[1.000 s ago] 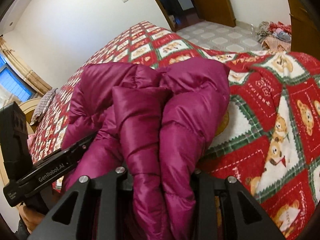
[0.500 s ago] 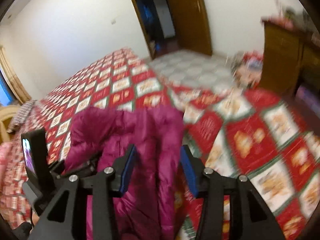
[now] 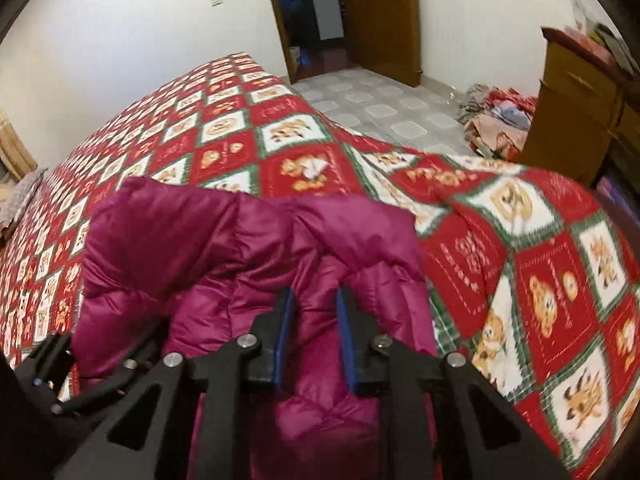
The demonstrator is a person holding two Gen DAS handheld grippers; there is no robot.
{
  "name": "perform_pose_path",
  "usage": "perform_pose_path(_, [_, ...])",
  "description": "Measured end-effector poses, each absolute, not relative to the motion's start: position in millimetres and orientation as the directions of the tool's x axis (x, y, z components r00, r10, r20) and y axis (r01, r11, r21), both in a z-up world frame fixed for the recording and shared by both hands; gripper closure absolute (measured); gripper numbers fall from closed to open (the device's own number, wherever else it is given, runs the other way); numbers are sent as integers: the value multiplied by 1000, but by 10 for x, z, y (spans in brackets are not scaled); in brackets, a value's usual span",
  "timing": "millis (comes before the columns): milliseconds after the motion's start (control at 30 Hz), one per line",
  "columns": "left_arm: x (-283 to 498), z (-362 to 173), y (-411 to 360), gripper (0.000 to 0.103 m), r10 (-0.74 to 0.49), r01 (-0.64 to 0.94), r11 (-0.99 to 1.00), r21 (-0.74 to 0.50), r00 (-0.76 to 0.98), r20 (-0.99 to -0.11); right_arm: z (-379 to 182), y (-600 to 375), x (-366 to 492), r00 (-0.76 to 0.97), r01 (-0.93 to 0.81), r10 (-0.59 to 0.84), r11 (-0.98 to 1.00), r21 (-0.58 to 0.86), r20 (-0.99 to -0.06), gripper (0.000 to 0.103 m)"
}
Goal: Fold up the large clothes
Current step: 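Lower the bundle back onto the quilt with both tools, then open both tools and release the folded bundle on the quilt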
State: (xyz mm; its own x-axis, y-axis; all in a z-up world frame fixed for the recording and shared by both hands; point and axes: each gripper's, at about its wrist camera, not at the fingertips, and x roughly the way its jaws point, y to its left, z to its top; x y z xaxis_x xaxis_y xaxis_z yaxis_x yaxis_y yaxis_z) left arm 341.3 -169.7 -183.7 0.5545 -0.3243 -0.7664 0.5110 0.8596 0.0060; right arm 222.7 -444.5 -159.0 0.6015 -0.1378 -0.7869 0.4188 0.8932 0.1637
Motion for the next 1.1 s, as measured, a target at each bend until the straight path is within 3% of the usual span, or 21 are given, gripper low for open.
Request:
perform_pose_path(233, [3546, -1637, -1657, 37, -354, 498, 866, -55, 531, -770, -1683, -4499, 2156, 614, 446, -159, 878, 173, -773, 83])
perform_pose_path(433, [3815, -1493, -1877, 19, -288, 460, 887, 42, 622, -728, -1699, -4537, 2131, 641, 439, -130, 870, 223, -756, 83])
perform_pose_path(533, [4043, -1672, -2043, 6, -216, 449, 887, 106, 607, -764, -1700, -4553, 2117, 648, 437, -122, 867, 237, -751, 83])
perform_pose_path(833, [4250, -2007, -2080, 1, -246, 454, 891, 7, 497, -832, -1742, -4617, 2124, 670, 436, -82, 847, 302, -738, 83])
perform_pose_path(1100, [3984, -1763, -1880, 1, -238, 480, 875, 57, 530, -814, -1733, -4594, 2166, 656, 435, -97, 859, 270, -748, 83])
